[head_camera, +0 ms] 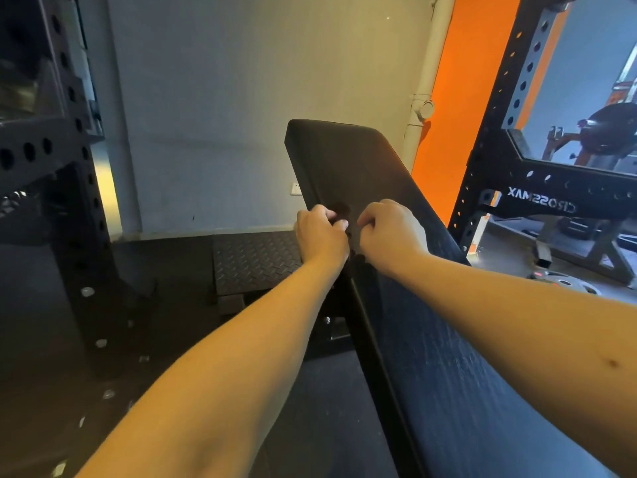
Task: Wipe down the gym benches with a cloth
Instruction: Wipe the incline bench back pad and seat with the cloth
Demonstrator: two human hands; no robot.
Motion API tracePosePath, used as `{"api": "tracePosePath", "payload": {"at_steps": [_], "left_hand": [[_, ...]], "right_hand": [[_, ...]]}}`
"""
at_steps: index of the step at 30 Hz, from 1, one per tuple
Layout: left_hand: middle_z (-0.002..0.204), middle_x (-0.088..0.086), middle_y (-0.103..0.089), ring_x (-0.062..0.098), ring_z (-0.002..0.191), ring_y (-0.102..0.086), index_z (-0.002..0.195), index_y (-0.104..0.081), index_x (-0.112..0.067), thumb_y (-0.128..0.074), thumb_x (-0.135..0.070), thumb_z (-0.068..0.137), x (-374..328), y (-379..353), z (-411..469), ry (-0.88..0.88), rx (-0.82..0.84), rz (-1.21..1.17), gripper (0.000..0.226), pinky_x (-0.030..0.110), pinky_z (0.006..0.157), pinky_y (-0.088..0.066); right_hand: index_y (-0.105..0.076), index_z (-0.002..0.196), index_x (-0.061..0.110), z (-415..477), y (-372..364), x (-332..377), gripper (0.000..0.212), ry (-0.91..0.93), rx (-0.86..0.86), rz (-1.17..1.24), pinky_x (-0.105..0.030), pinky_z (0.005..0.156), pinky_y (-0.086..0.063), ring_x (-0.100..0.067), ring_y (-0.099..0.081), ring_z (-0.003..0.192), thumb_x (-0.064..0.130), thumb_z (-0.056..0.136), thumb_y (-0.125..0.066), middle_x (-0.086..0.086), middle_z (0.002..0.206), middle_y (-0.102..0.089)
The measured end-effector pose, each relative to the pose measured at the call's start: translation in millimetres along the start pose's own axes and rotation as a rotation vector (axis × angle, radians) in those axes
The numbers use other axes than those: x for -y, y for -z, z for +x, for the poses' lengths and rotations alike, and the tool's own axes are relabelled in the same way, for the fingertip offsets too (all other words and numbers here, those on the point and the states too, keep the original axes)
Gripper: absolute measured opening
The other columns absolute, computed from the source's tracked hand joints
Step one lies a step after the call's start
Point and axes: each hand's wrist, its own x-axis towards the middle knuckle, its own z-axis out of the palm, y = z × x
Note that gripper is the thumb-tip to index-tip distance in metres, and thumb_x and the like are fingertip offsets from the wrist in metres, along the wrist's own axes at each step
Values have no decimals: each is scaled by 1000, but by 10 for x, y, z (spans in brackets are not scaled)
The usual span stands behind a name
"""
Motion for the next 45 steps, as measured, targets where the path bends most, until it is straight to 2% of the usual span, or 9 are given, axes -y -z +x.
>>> {"api": "tracePosePath", "payload": {"at_steps": [3, 8, 14, 18, 27, 32, 37, 40, 45], "left_hand": [[121, 1, -56, 17, 106, -60, 117, -65, -17, -65, -28, 99, 35, -4, -134, 66, -42, -112, 20, 24, 84, -50], [113, -5, -57, 11, 103, -59, 107, -62, -22, -67, -25, 98, 149, 1, -547, 125, -74, -222, 10, 29, 92, -53], [107, -14, -57, 8, 100, -62, 95, -60, -35, -68, -25, 96, 287, 70, -1255, 183, -7, -294, 14, 35, 92, -58], [109, -15, -59, 4, 102, -62, 103, -63, -35, -70, -30, 95, 382, 92, -1659, 215, -2, -359, 11, 31, 92, -57], [111, -9, -67, 10, 107, -65, 112, -69, -25, -68, -24, 97, 377, 5, -1321, 275, -97, -501, 15, 34, 98, -56], [104, -7, -68, 13, 100, -67, 106, -64, -28, -66, -31, 98, 430, 21, -1250, 276, -58, -429, 8, 43, 92, -59], [112, -7, -62, 12, 103, -63, 111, -59, -27, -63, -32, 100, 362, 101, -1625, 272, 13, -312, 13, 37, 90, -58], [113, -6, -58, 11, 101, -62, 112, -56, -25, -63, -29, 100, 394, 164, -1898, 250, 100, -269, 14, 20, 76, -53], [107, -6, -61, 8, 93, -63, 108, -60, -24, -65, -25, 99, 394, 277, -1794, 276, 127, -312, 11, 13, 63, -45]], "right_hand": [[-70, 102, 25, -76, 26, -28, 21, -7, -14, -3, -28, 82, -52, -13, -57, 96, 9, 93, -60, 8, 104, -57], [-71, 105, 25, -209, -4, -61, 21, 2, 28, -12, -29, 83, -54, -13, -57, 97, 10, 95, -60, 8, 104, -56], [-70, 107, 26, -401, -72, -56, 18, 17, 71, -15, -25, 78, -51, -13, -57, 97, 16, 96, -61, 8, 105, -56], [-70, 103, 25, -480, -133, -92, 16, 55, 63, -22, -18, 67, -39, -12, -57, 95, 18, 98, -57, 8, 104, -57], [-72, 102, 26, -500, -55, -170, 19, 43, 47, -30, -26, 77, -52, -13, -59, 95, 18, 97, -57, 8, 106, -59], [-73, 105, 25, -628, -53, -189, 21, 67, 44, -24, -24, 77, -50, -12, -58, 95, 19, 97, -55, 7, 108, -60], [-72, 106, 25, -721, -21, -148, 19, 55, 59, -9, -20, 73, -46, -12, -58, 95, 18, 98, -57, 7, 108, -59], [-72, 106, 26, -752, 5, -117, 18, 61, 86, -15, -22, 76, -50, -13, -59, 95, 18, 97, -58, 8, 107, -58], [-71, 105, 25, -814, 36, -92, 18, 61, 94, -13, -25, 78, -50, -13, -58, 95, 17, 96, -58, 8, 106, -57]]}}
